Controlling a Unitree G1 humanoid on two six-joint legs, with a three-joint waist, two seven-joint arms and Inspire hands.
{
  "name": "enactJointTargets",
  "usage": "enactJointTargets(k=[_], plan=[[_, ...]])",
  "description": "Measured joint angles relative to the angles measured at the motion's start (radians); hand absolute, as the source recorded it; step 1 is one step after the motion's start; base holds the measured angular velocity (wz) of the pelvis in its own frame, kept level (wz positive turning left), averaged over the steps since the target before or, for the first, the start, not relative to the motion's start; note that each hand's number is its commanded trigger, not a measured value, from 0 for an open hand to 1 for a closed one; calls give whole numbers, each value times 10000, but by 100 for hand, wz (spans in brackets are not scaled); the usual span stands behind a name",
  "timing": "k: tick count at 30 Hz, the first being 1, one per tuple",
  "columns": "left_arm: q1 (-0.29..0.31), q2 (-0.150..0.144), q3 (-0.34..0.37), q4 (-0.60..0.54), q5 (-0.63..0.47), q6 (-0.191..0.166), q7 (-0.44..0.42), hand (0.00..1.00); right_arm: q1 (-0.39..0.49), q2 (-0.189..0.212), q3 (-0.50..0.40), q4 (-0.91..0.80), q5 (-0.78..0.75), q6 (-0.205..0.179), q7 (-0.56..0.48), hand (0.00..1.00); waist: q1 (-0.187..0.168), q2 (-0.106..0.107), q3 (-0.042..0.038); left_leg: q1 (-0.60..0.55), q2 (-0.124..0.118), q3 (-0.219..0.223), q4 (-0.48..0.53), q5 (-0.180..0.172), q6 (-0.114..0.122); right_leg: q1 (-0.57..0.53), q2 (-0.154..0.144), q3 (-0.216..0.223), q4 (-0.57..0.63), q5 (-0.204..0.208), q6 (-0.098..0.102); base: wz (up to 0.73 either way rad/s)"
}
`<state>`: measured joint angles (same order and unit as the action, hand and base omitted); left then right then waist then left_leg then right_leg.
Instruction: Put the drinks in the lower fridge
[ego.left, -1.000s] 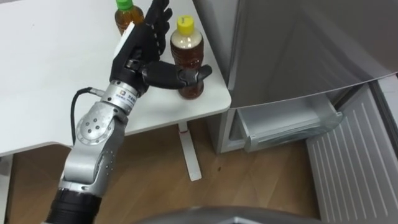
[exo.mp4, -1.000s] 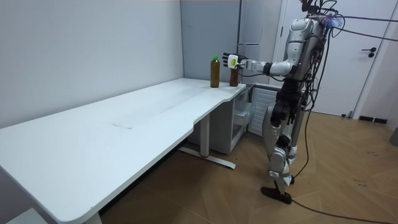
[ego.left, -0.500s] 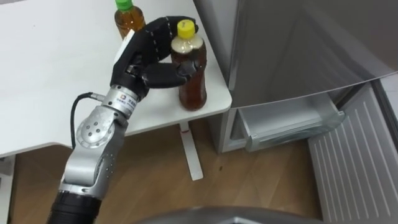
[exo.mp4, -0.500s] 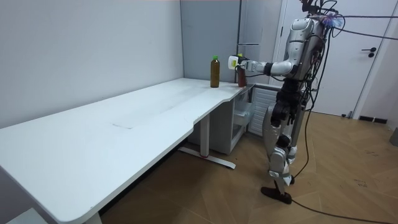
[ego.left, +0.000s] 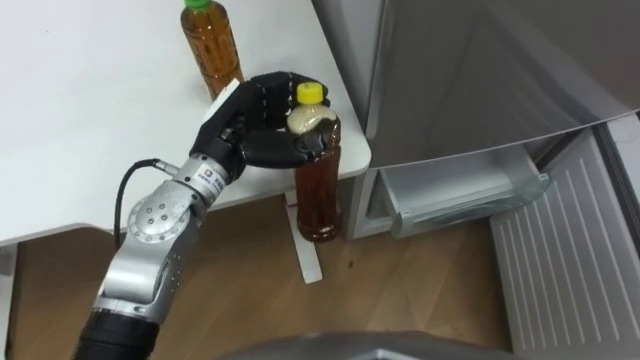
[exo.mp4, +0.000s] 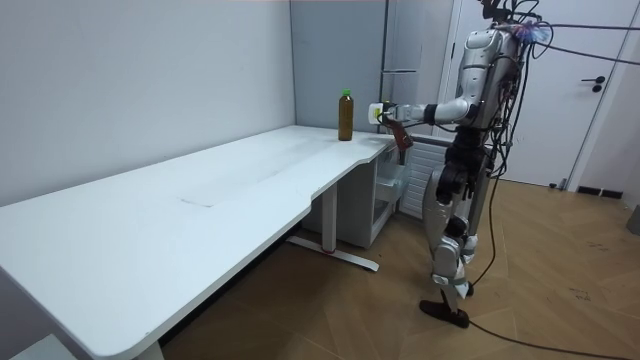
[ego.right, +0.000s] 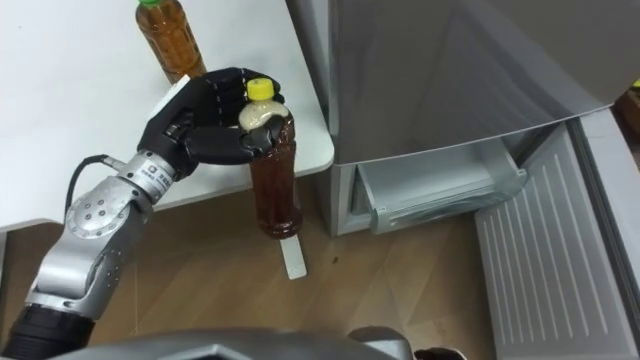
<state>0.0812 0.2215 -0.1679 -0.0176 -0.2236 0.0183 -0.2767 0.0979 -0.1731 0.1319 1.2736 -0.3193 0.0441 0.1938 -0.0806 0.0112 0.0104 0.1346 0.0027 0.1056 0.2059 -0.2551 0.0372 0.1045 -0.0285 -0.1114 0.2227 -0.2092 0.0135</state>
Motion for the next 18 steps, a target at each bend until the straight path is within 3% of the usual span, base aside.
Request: enactJointTargets(k=[7, 14, 18], plan=[[-3, -101, 1, -61, -25, -4, -22, 100, -62, 2, 7, -83, 174, -18, -97, 0, 14, -203, 2, 16, 6, 17, -8, 0, 0, 7, 7, 25, -20, 0, 0, 0], [-177, -204, -1, -88, -838, -35, 45, 100, -109, 23, 19, -120, 343, -6, -390, 0, 8, -233, 22, -35, 7, 39, 10, 0, 0, 9, 7, 33, 2, 4, -5, 0], [-337, -305, 1, -90, -1399, -41, -3, 100, -112, 18, 42, -602, 176, 101, -504, 0, 48, -336, 101, -45, 14, 100, 8, 2, 0, -28, 13, 76, 28, 4, -6, -3]])
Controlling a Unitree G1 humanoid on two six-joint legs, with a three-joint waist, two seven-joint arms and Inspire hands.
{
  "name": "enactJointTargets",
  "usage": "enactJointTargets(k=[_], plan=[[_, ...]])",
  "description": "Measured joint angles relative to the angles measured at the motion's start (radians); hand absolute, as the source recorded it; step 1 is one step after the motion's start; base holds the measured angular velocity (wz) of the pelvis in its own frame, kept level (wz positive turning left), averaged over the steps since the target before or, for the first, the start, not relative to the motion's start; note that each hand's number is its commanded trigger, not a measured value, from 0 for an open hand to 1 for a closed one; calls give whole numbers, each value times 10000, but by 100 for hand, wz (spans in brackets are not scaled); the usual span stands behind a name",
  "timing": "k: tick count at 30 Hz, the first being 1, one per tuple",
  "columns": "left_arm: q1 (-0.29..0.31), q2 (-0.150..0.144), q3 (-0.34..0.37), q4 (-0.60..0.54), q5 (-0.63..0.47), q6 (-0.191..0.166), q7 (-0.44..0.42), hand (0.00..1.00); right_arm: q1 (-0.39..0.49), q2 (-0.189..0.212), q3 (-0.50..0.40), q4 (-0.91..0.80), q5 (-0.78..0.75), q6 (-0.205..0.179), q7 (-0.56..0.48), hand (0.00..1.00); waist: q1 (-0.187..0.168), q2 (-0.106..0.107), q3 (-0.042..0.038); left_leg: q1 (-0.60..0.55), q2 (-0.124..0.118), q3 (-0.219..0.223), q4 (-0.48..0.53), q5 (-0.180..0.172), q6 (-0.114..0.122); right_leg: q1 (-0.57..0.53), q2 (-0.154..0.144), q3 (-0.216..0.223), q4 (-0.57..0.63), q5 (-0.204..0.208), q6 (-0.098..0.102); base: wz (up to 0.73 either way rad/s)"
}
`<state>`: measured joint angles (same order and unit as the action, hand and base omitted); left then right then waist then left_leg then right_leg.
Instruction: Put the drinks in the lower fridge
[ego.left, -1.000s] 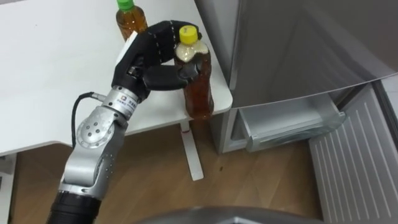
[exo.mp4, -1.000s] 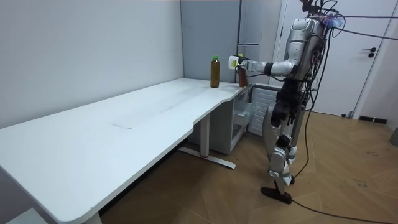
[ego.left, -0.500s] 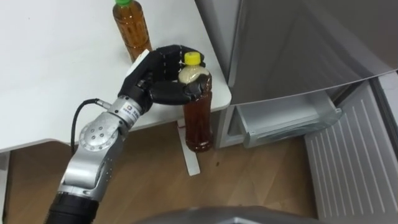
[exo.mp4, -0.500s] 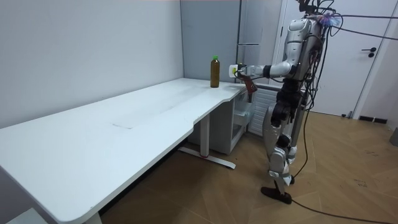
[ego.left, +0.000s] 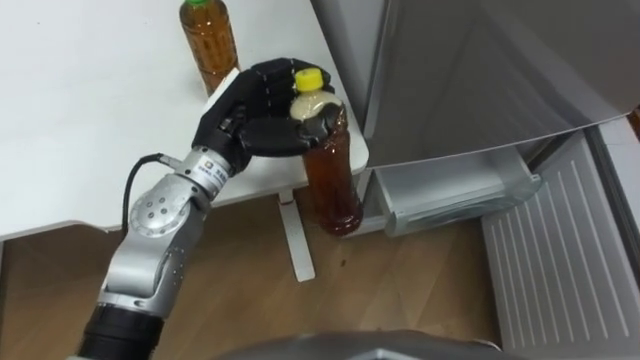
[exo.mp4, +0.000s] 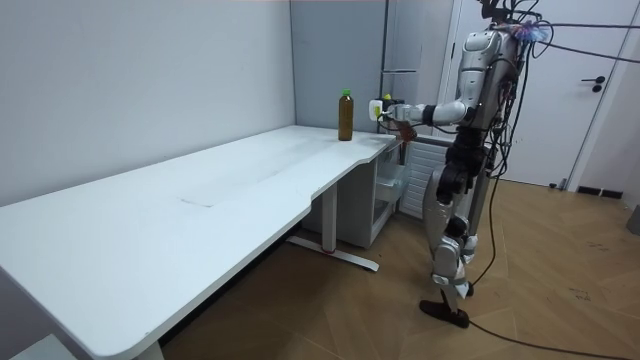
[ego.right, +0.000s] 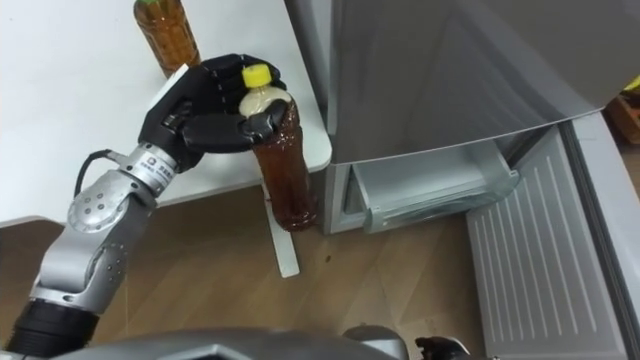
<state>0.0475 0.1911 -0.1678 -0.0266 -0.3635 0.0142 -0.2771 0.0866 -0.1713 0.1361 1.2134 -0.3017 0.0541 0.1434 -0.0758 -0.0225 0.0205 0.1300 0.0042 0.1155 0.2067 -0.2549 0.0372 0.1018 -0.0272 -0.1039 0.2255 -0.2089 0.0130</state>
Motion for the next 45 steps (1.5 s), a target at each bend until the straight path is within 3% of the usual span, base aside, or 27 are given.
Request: enactJointTargets(k=[8, 12, 14, 16, 19, 25, 30, 41, 45], plan=[[-51, -139, -248, 2, -1622, 0, -161, 100, 140, -393, 14, -2637, -116, 116, -74, 0, -3, -65, 2, -147, 9, 166, 60, -1, 1, -205, 5, 119, -51, 47, -5, -6], [-51, -40, -371, 2, -2173, 1, -325, 100, 575, -484, 11, -4373, -67, 122, 173, 0, -6, -58, -5, -129, 27, 174, 85, -1, 1, -191, 8, 180, -52, 47, -6, -2], [-50, -14, -386, 3, -2306, 2, -473, 100, 609, -374, -20, -5390, 786, 81, 469, 0, -25, -57, -5, -138, 47, 194, 110, -1, 0, -212, 17, 202, -59, 53, -16, -11], [-49, -11, -470, 3, -2310, 5, -706, 100, 655, 71, 0, -6386, 1771, -244, 848, 0, -89, -54, -33, -116, 63, 194, 156, -1, 0, -155, 16, 203, -79, 59, -24, 2], [-20, -9, -527, 4, -2311, 4, -973, 100, 713, 443, 23, -6885, 2736, -442, 1561, 0, -78, -8, -59, -51, 56, 230, 139, -1, -1, -130, 16, 217, -82, 58, -24, 5], [143, 106, -527, 250, -2305, 4, -1079, 100, 929, 460, 33, -7891, 3513, -439, 2472, 0, -50, -21, -60, 61, 57, 471, 139, -2, 0, -129, -9, 381, -18, 73, -23, -14], [249, 120, -613, 354, -2304, 4, -1080, 100, 1014, 445, 19, -8622, 4206, -536, 3090, 0, -245, -16, -55, 19, 74, 466, 155, -3, 1, -148, 4, 336, -17, 133, -23, 1], [245, 228, -716, 375, -2185, -5, -1136, 100, 1008, 25, 295, -8792, 4138, -508, 4451, 0, -172, 67, -44, -152, 152, 466, 148, -8, 1, -394, 141, 471, 184, 195, -61, 0], [242, 265, -751, 372, -1916, -170, -1294, 100, 1009, -467, 459, -9095, 4130, -503, 4875, 0, 5, 42, -39, -127, 163, 530, 159, 4, -19, -499, 123, 585, 297, 195, -62, -6]])
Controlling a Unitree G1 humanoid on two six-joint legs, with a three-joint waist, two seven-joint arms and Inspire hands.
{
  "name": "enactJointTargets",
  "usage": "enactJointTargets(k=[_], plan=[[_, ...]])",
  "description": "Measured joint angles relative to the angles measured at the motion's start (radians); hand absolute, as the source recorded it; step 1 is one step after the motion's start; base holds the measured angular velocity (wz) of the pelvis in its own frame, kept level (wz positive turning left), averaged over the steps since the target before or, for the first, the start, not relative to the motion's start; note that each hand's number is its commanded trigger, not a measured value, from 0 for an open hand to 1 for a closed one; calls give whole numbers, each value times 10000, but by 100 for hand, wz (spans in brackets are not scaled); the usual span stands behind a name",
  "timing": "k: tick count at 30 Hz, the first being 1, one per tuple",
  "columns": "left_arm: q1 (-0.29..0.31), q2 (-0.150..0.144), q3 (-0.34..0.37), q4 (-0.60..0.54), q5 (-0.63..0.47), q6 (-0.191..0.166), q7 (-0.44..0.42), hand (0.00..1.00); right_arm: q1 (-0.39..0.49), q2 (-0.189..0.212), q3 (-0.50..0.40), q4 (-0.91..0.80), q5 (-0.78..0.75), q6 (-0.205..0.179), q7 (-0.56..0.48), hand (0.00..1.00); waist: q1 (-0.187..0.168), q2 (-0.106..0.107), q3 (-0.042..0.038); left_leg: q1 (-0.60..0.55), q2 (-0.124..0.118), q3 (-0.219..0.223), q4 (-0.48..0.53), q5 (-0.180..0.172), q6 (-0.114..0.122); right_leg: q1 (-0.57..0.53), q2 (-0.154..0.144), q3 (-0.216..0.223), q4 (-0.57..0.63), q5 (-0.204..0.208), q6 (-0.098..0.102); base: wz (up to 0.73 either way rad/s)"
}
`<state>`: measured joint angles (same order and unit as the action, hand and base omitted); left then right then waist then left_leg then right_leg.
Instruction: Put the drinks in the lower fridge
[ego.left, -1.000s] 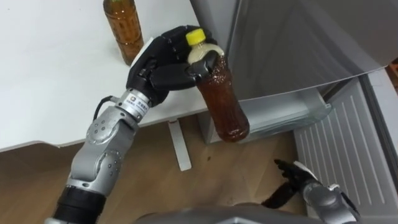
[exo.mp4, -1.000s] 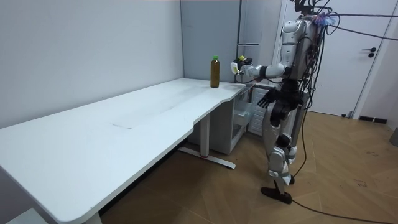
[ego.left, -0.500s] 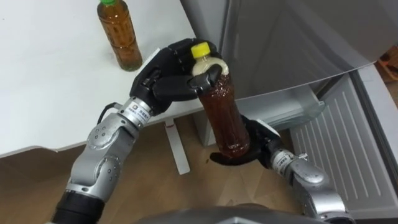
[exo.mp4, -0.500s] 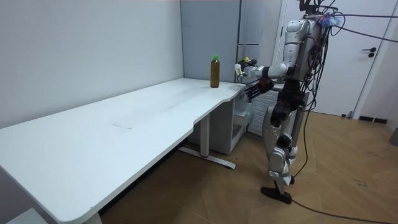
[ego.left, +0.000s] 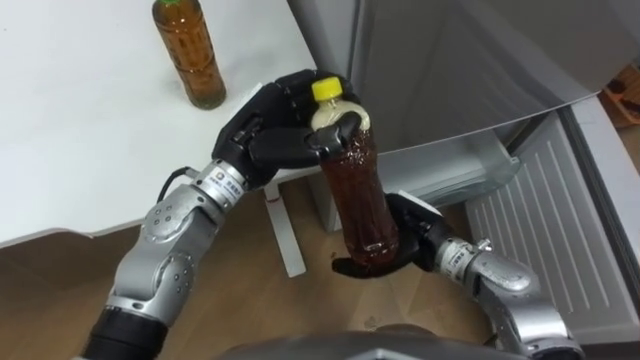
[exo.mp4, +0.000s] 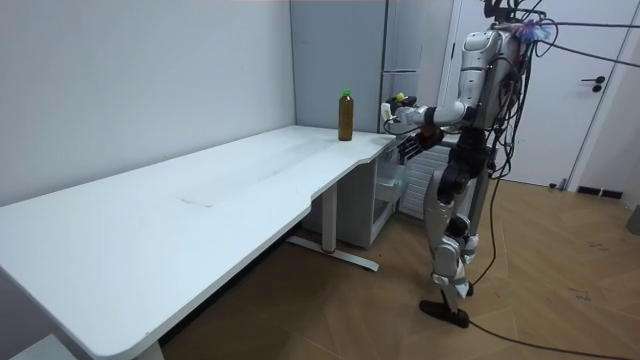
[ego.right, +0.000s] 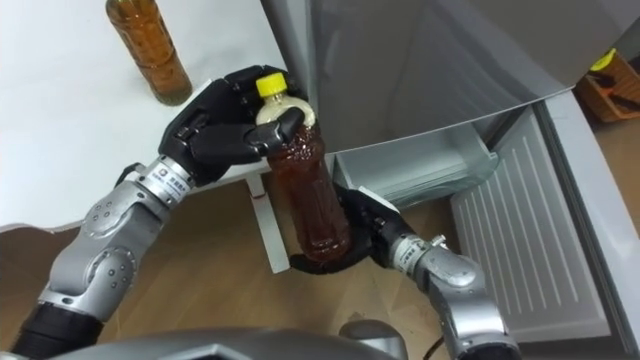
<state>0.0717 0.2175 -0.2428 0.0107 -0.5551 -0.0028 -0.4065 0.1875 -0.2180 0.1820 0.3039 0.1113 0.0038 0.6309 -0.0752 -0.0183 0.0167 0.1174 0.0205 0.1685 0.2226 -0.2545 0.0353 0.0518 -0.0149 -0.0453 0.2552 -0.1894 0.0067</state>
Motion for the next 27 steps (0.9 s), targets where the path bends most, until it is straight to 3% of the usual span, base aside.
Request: enactJointTargets(k=[3, 7, 12, 16, 27], plan=[[0, 36, -18, 0, 45, -34, 2, 100, -20, -194, 83, -54, 9, 0, 306, 0, 218, -72, 41, 61, 3, 168, -3, 0, 1, -16, 28, 133, -2, 0, 0, -14], [1, 292, -89, 0, 286, -36, 56, 100, -24, -372, 350, -55, -51, 1, 834, 0, 289, -184, 41, 34, 1, 164, -10, -3, 6, -17, 24, 70, -14, 6, -5, -2], [8, 558, -161, 4, 1431, -38, 373, 100, -20, -431, 361, -390, -63, 1, 1432, 0, 298, -188, 40, 7, 12, 97, -14, -3, 5, -11, 19, -7, -37, 32, -22, 3], [8, 552, -165, 3, 2331, -38, 537, 100, -26, -436, 360, -953, -14, -12, 1638, 0, 296, -200, 32, 6, 17, 89, -23, -3, 4, -11, 26, -6, -54, 31, -23, 0], [8, 475, -192, 2, 2457, -84, 860, 100, -26, -465, 315, -1115, -12, -12, 1757, 0, 310, -377, -24, -8, 12, 94, -9, -3, 4, 10, 6, 63, -151, 36, -24, 0]])
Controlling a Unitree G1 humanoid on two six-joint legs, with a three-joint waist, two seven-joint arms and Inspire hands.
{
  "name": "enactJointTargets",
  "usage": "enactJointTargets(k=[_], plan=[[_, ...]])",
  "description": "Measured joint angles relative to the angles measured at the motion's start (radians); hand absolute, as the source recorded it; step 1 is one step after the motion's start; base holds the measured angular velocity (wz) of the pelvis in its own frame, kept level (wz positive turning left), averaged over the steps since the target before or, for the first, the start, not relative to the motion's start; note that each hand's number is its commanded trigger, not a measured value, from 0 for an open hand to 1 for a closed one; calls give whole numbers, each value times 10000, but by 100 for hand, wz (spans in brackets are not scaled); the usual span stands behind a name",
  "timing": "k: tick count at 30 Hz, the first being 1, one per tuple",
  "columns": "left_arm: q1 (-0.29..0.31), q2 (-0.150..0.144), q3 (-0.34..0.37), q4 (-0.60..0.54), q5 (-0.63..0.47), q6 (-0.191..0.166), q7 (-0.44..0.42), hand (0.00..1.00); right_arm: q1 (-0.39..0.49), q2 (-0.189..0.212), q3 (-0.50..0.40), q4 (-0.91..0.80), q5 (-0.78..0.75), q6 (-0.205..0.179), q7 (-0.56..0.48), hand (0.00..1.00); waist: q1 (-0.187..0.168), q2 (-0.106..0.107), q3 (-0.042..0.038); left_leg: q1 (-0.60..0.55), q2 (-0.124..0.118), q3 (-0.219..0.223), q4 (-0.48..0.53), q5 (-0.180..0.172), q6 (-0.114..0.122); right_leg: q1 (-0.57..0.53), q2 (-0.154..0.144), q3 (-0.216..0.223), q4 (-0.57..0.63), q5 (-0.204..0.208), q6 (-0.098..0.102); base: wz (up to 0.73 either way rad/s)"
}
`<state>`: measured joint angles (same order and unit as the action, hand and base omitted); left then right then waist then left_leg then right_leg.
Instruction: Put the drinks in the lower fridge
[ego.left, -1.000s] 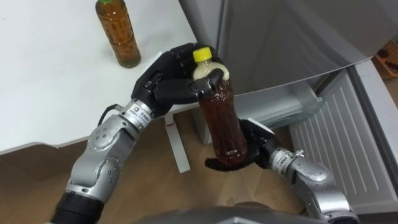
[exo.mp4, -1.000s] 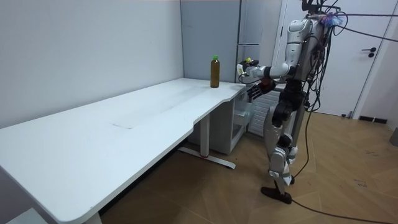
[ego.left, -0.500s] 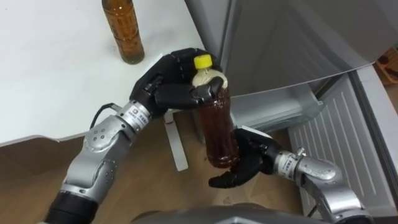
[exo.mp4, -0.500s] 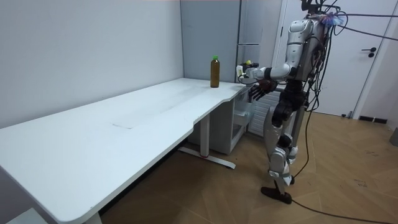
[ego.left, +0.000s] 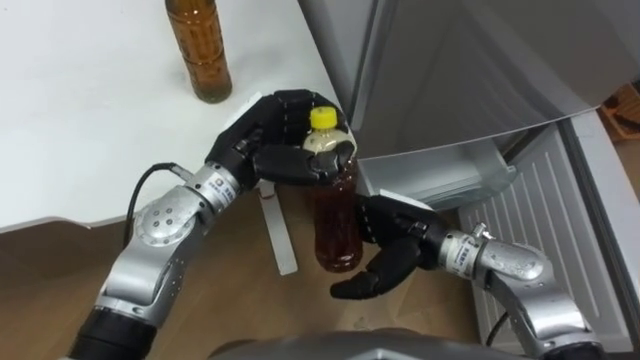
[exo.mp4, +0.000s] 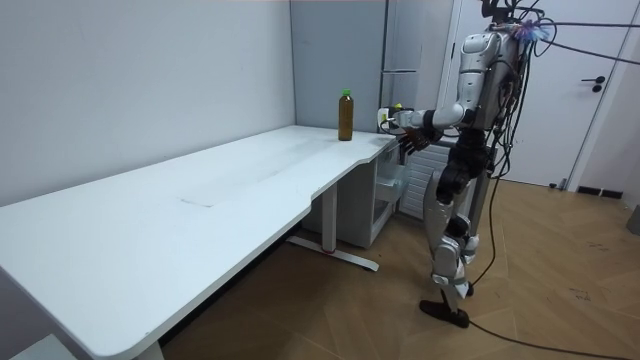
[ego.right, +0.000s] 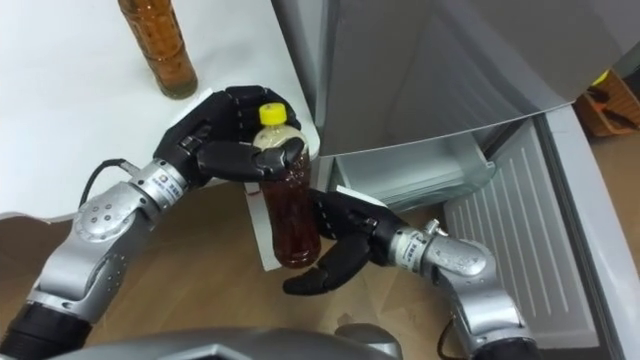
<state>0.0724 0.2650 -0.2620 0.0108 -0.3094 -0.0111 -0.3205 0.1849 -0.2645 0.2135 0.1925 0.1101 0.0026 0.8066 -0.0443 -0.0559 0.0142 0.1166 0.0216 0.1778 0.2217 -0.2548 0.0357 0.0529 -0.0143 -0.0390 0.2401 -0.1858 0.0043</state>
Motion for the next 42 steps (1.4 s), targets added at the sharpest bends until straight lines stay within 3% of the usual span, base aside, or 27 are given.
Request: enactJointTargets(k=[6, 7, 8, 9, 14, 17, 20, 31, 32, 33, 34, 42], plan=[[0, -15, -16, 0, 3, -34, 137, 100, -4, 0, 0, -34, 25, -6, 26, 0, -5, 80, 52, 3, 2, -2, -3, 0, 0, 5, 14, 44, 0, 12, -1, 0], [0, -14, -16, 0, 3, -37, 147, 100, -3, 0, 0, -34, 45, -6, 26, 7, -11, 110, 71, 6, 1, -3, -5, 0, 0, 9, 12, 48, 0, 16, 0, 0], [0, -14, -17, 0, 3, -41, 148, 100, -4, 1, 0, -34, 52, -6, 26, 67, -13, 126, 81, 4, 2, -1, -4, 0, 0, 8, 13, 54, 1, 17, 0, 0], [0, -11, -21, 0, 2, -57, 148, 100, -4, 1, -1, -34, 82, -6, 27, 100, -15, 153, 99, -7, 2, 1, -7, 0, 1, 2, 12, 53, 2, 18, 0, 0], [0, 12, -94, 0, -2, -304, -9, 100, 37, -21, -24, -32, 514, 2, 91, 100, -22, 193, 105, -22, 10, 2, -74, -2, -2, -27, 33, -25, -18, 18, 0, 0], [0, -2, -217, -2, 8, -366, -115, 100, 55, 8, -44, -32, 824, 211, 141, 100, -32, 222, 87, -23, 1, 2, -172, -2, -2, -34, 54, -49, -35, 18, 2, 0], [0, -13, -310, -25, 6, -383, -196, 100, 150, 14, -56, -31, 951, 222, 134, 100, 27, 233, 3, -169, 0, 0, -160, 0, -3, -194, 8, -53, -28, 18, 2, 0], [32, -186, -603, -31, -77, -401, -165, 100, 411, 293, 458, 368, 2252, 209, -468, 100, 212, 183, 2, -10, -9, 7, -177, 4, -5, 12, -10, -65, -216, 21, 5, 0], [42, -190, -643, -31, -72, -401, -163, 89, 411, 336, 488, 448, 2335, 209, -496, 100, 210, 182, 2, -11, -9, 9, -177, 4, -5, 13, -10, -65, -213, 21, 5, 0], [51, -189, -730, -31, -7, -401, -143, 69, 412, 389, 517, 620, 2423, 210, -552, 100, 207, 181, 3, -14, -9, 11, -176, 4, -5, 10, -10, -66, -208, 21, 6, 0], [96, -212, -764, -27, 87, -398, -90, 2, 418, 500, 544, 724, 2473, 210, -592, 100, 197, 179, 4, -16, -9, 16, -173, 4, -4, 7, -10, -66, -201, 21, 6, 0], [102, -242, -743, -6, 78, -376, -46, 0, 423, 534, 582, 793, 2518, 206, -792, 100, 215, 177, 5, -56, -14, 29, -83, 3, -3, -13, 16, -71, -157, 47, 17, 0]])
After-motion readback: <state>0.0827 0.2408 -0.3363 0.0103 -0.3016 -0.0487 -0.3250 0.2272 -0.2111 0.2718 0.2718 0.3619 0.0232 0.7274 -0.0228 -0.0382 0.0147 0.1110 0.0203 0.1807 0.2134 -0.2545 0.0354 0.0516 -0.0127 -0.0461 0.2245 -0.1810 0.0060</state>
